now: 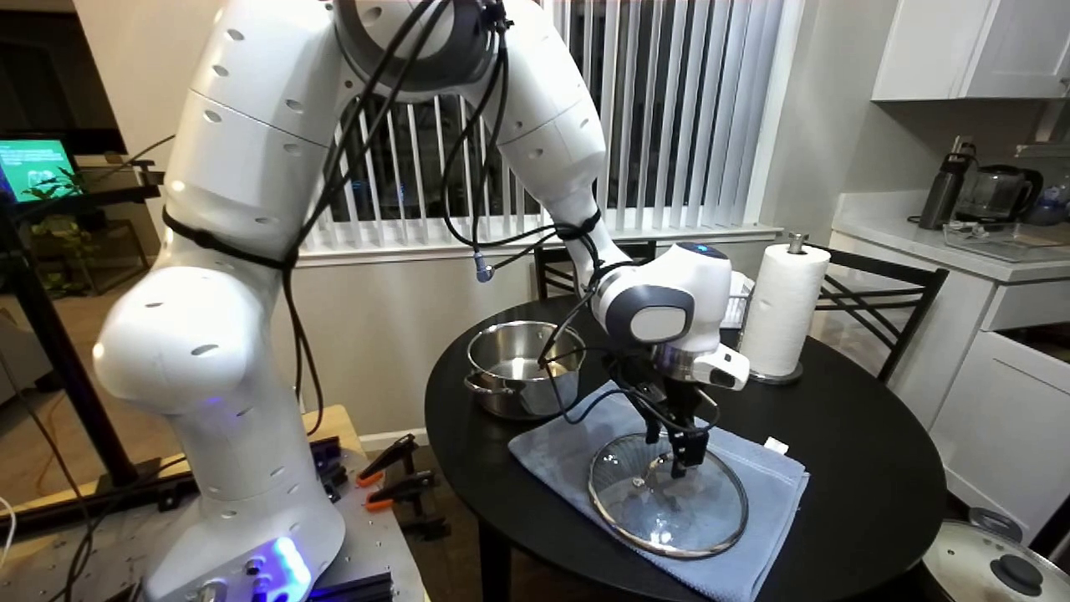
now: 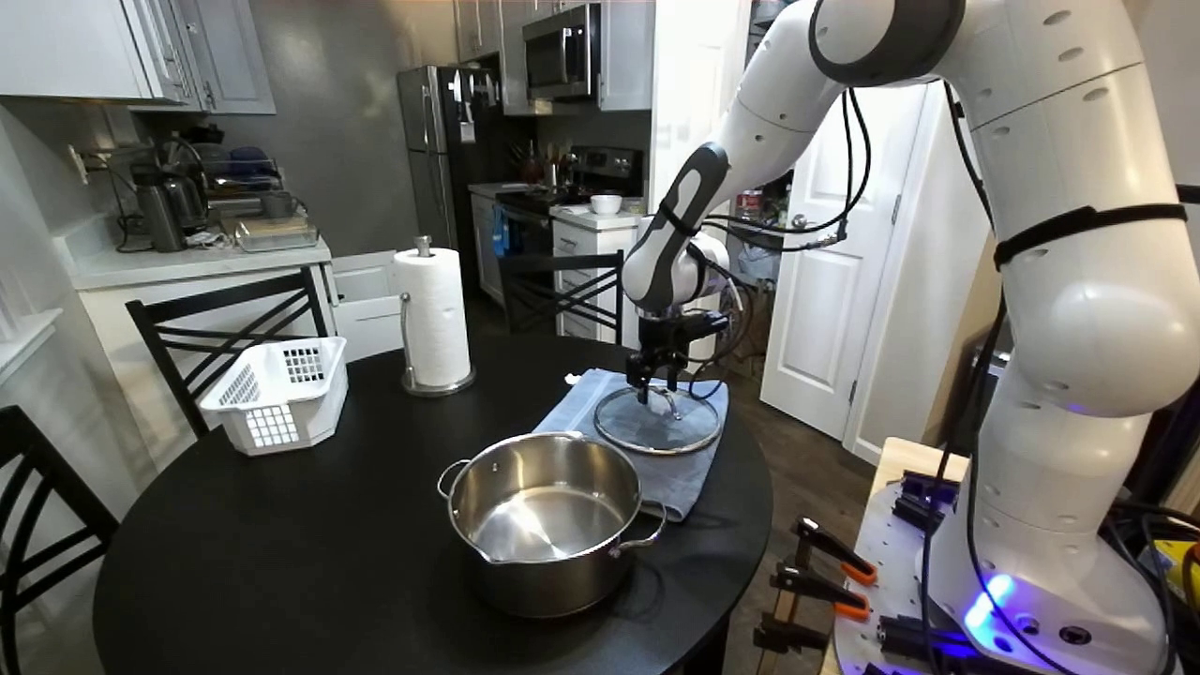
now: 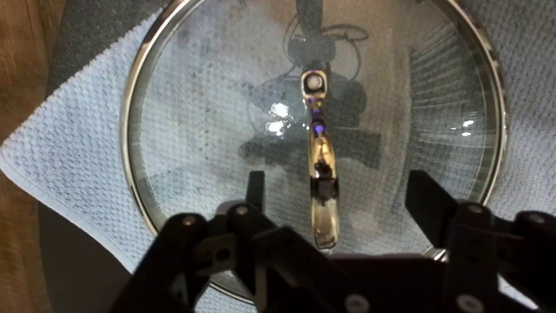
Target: Put the lid on the pot
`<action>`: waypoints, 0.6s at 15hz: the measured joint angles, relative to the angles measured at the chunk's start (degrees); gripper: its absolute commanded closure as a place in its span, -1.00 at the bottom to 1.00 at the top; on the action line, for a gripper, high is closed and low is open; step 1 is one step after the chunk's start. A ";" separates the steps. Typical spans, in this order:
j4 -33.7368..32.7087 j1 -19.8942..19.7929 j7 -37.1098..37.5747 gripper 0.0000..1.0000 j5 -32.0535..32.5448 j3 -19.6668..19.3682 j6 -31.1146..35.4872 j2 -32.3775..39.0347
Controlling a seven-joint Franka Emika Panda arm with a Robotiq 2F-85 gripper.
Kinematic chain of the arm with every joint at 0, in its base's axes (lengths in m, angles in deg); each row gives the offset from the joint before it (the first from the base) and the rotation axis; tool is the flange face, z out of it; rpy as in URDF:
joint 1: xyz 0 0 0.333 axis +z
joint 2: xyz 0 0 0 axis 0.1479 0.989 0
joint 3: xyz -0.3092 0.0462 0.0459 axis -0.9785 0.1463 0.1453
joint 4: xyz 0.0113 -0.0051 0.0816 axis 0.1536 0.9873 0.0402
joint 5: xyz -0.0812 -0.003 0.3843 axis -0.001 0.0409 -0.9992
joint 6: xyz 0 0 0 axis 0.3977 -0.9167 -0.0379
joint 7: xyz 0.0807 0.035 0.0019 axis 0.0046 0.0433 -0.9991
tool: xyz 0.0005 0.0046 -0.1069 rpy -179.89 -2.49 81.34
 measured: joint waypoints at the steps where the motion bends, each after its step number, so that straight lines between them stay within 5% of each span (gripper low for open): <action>1: 0.00 -0.02 0.00 0.08 0.00 -0.07 -0.34 0.00; 7: -0.15 -0.03 0.00 0.87 0.26 -0.52 -1.52 -0.02; 9: -0.15 -0.03 0.00 0.95 0.69 -0.73 -1.57 -0.05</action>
